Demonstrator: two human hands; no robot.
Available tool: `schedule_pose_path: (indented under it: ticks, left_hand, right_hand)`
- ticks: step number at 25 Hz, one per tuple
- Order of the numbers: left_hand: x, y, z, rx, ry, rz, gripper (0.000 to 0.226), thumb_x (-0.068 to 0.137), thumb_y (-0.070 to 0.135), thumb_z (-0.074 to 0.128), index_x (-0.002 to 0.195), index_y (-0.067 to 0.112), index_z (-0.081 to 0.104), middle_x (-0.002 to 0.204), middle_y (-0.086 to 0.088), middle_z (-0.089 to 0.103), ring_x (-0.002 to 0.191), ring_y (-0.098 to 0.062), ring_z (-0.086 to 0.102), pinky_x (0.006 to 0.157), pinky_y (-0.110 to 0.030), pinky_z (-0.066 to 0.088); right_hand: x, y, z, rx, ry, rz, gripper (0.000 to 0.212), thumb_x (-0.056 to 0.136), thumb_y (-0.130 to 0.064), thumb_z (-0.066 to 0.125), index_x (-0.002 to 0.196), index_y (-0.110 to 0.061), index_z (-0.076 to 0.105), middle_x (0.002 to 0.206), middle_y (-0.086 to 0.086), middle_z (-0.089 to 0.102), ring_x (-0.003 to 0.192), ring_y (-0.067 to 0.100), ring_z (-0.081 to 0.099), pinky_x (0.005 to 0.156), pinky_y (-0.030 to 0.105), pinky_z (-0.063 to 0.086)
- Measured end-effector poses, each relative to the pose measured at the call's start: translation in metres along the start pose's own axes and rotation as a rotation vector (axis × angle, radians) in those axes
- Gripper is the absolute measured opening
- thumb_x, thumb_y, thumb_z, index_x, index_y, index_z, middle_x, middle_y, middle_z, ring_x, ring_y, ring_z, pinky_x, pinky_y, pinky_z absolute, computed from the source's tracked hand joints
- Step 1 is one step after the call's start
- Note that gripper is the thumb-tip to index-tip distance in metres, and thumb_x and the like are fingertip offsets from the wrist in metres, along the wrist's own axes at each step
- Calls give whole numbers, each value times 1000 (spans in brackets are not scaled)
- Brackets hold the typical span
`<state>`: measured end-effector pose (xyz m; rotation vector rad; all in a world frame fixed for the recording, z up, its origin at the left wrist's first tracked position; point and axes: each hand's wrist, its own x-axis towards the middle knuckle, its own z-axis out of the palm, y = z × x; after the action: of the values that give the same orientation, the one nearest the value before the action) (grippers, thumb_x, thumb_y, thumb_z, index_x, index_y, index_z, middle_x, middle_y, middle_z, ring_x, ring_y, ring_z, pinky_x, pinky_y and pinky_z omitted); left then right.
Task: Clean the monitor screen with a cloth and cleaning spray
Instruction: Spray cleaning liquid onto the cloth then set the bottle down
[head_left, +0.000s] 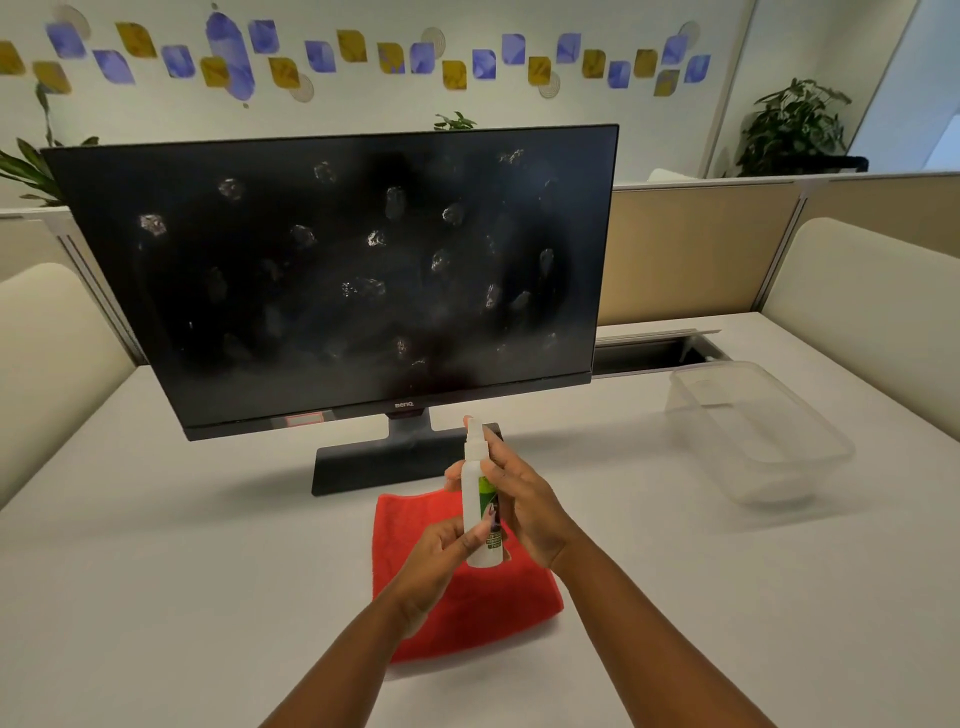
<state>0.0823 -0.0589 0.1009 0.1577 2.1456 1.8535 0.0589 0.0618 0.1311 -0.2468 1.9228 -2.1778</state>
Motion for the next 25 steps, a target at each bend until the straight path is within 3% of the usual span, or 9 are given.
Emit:
schedule_pose_path:
  ticks: [3,7,10,13,18,20,22,24,25]
  left_hand:
    - [0,-2,-5,72,-49,-28,11,88,27,49,86,31,59,79,22,66,77,3,64,75,-15,45]
    - [-1,-9,-18,108,11,-15,10,86,27,55,82,29,63,72,17,68,69,-3,62,65,-12,49]
    - [-4,-11,-16,131,-20,-66,6,83,30,59,85,26,63,78,9,69,65,-7,63,59,-15,50]
    - [-6,-13,-15,130,-55,-75,14,82,28,60,95,25,62,94,5,68,80,-6,65,63,-14,50]
    - [-8,-17,-23,40,-192,-96,14,87,25,53,99,27,59,99,9,66,90,-5,65,79,-18,51]
    - [-7,-19,-24,65,-220,-112,15,86,26,54,99,24,61,96,8,67,86,-5,65,75,-19,53]
    - [-6,-21,-30,196,-255,-85,17,84,29,59,96,21,66,89,7,68,82,-6,65,64,-18,52]
    - [-7,-28,-43,397,-58,26,17,80,40,62,86,25,68,82,9,68,78,-7,62,60,-18,48]
    - [-6,-36,-53,555,129,105,25,79,49,58,86,27,68,85,8,69,81,-8,60,65,-21,46]
  right_hand:
    - [0,3,1,-33,52,-16,33,100,-21,32,130,-35,31,97,-2,61,83,13,61,76,25,53]
    - [3,10,1,-103,206,128,39,100,-29,31,134,-13,37,91,3,60,72,13,58,62,21,52]
    - [6,23,8,-182,256,205,43,100,-32,31,141,-19,28,116,12,57,91,21,60,79,33,53]
    - [5,24,13,-188,253,227,49,98,-28,36,144,-25,20,141,10,43,117,27,53,97,41,48]
    - [-2,27,15,-151,139,139,57,96,-20,43,145,-29,15,133,12,49,94,16,61,81,29,53]
    - [-2,29,18,-269,191,63,56,97,-21,41,143,-32,12,143,6,36,102,13,53,85,26,49]
    - [0,33,16,-334,201,-26,56,96,-19,44,137,-39,12,137,7,40,81,11,57,68,18,53]
    - [3,37,8,-483,216,-37,57,96,-19,45,137,-43,13,125,15,50,65,13,56,52,15,51]
    - [5,38,5,-603,224,-16,57,96,-21,45,140,-41,14,125,16,52,70,16,58,57,20,53]
